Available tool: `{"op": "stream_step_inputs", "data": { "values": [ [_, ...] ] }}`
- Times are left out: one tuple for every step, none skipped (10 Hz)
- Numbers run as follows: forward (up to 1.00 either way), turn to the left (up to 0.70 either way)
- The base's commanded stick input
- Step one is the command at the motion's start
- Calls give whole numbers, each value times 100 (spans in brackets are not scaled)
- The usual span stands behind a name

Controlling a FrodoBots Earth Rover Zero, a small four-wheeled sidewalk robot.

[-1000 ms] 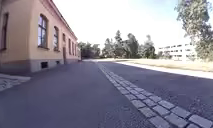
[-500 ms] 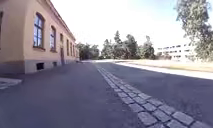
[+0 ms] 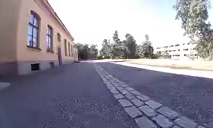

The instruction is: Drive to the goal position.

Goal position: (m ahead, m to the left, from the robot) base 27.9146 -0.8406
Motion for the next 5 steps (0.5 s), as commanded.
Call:
{"op": "stream_step_inputs", "data": {
  "values": [
    [70,0],
    [70,0],
    [70,0],
    [70,0],
    [70,18]
  ]
}}
